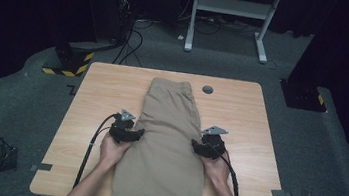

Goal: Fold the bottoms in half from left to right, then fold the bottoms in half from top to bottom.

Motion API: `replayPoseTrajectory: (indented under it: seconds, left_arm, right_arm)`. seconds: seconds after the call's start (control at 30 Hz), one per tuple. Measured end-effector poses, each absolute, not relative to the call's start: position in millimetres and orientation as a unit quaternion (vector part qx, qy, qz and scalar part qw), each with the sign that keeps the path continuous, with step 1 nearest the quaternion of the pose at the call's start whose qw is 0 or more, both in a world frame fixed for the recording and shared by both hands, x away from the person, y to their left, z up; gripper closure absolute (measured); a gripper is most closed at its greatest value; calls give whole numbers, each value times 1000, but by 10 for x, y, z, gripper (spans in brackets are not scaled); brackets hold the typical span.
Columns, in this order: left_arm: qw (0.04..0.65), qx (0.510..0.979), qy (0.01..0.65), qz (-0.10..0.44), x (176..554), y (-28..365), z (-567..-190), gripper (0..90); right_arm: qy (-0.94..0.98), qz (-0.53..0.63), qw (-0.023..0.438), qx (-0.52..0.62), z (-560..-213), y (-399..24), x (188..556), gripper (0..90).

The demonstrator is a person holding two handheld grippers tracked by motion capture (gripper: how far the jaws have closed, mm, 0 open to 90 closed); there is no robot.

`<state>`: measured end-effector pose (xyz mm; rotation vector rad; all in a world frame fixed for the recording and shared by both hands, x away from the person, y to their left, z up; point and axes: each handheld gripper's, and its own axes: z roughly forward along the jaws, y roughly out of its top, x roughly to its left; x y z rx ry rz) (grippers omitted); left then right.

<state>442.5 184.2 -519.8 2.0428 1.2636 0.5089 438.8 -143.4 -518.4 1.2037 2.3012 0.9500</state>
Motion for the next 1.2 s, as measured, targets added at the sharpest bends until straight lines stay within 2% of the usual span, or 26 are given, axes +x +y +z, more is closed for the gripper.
replayPoseTrajectory:
  seconds: [0.27, 0.5, 0.73, 1.0, 1.2]
  left_arm:
    - [333, 780, 498, 182, 4634, 1743, -5157, 405]
    - [382, 763, 497, 157, 4277, 1889, -5006, 370]
    - [373, 779, 484, 141, 3953, 1887, -5105, 352]
    - [360, 787, 475, 159, 3875, 1833, -5199, 350]
    - [354, 792, 461, 186, 3930, 1798, -5227, 354]
  right_arm:
    - [812, 325, 194, 445, -5165, -1503, 4471, 449]
    - [808, 348, 176, 442, -5102, -1584, 4331, 442]
    - [800, 370, 160, 445, -5080, -1675, 4132, 426]
    - [799, 378, 144, 445, -5145, -1671, 3975, 416]
    - [806, 364, 153, 442, -5204, -1640, 3946, 418]
